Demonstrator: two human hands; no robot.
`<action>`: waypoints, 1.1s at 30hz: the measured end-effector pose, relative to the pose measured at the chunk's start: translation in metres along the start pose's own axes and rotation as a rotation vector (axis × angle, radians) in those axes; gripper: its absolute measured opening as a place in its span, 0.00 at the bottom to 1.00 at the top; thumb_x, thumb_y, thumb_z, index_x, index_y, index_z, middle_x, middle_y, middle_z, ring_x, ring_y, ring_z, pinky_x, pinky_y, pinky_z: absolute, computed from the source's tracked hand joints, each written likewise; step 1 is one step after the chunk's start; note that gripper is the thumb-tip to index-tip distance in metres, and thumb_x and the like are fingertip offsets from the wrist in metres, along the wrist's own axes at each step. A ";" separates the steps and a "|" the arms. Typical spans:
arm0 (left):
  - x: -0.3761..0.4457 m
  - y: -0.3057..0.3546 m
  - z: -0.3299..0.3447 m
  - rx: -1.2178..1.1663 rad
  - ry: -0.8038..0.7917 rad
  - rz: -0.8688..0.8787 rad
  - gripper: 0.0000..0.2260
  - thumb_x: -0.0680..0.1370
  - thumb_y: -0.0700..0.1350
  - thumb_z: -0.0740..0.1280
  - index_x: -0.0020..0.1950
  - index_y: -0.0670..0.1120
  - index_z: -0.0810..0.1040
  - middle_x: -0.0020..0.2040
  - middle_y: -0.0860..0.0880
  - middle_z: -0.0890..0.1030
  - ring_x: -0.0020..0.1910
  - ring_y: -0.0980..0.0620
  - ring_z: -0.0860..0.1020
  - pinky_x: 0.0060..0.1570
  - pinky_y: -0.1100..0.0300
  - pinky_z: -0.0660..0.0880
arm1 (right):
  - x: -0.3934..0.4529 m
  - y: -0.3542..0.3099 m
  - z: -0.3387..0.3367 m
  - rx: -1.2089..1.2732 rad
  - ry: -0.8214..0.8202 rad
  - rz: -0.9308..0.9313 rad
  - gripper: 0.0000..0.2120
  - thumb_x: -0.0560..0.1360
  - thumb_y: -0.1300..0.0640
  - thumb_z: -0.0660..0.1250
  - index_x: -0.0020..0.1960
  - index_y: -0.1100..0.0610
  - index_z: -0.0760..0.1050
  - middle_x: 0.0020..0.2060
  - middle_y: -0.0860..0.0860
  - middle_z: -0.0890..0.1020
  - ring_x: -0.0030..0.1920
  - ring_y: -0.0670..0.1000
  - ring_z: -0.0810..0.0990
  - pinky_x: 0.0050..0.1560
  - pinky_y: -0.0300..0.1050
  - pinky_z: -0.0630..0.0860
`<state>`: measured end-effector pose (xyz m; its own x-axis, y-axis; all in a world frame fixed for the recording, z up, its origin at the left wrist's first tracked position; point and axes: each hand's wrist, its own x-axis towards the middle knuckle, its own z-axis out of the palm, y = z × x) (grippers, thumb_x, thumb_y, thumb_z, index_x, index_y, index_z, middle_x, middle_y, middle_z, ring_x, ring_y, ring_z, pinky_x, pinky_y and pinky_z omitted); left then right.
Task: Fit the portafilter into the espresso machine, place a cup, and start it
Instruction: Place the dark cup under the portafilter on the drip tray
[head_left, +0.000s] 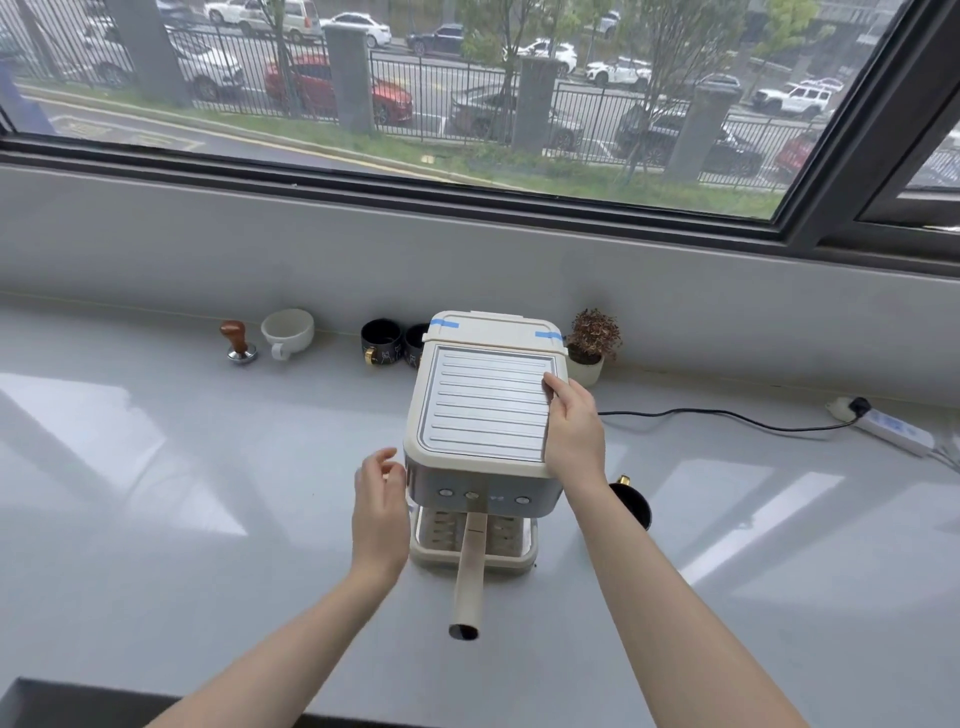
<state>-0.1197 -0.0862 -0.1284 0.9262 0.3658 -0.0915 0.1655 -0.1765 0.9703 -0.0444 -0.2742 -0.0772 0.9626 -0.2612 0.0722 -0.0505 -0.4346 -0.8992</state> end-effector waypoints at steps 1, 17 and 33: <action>0.006 0.010 -0.002 0.037 0.018 0.112 0.19 0.75 0.55 0.52 0.62 0.51 0.70 0.58 0.54 0.71 0.53 0.63 0.73 0.55 0.59 0.72 | 0.001 0.001 0.000 -0.007 0.003 0.001 0.18 0.81 0.57 0.51 0.67 0.52 0.71 0.70 0.50 0.68 0.66 0.50 0.70 0.59 0.37 0.62; 0.034 0.012 0.006 0.210 -0.001 0.595 0.19 0.76 0.50 0.50 0.61 0.50 0.75 0.70 0.50 0.71 0.65 0.63 0.68 0.53 0.71 0.69 | 0.025 0.075 -0.055 0.042 0.027 0.000 0.15 0.77 0.63 0.56 0.59 0.53 0.75 0.51 0.50 0.83 0.50 0.51 0.81 0.52 0.47 0.76; 0.036 0.010 0.023 0.106 0.069 0.610 0.21 0.77 0.48 0.49 0.58 0.42 0.76 0.66 0.47 0.72 0.67 0.51 0.69 0.64 0.66 0.65 | 0.077 0.216 -0.075 -0.836 -0.490 0.180 0.16 0.78 0.58 0.56 0.64 0.54 0.69 0.58 0.58 0.77 0.56 0.59 0.77 0.53 0.49 0.74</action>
<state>-0.0768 -0.0955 -0.1276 0.8411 0.2282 0.4904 -0.3505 -0.4606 0.8155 -0.0013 -0.4532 -0.2336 0.9164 -0.0794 -0.3923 -0.1976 -0.9421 -0.2710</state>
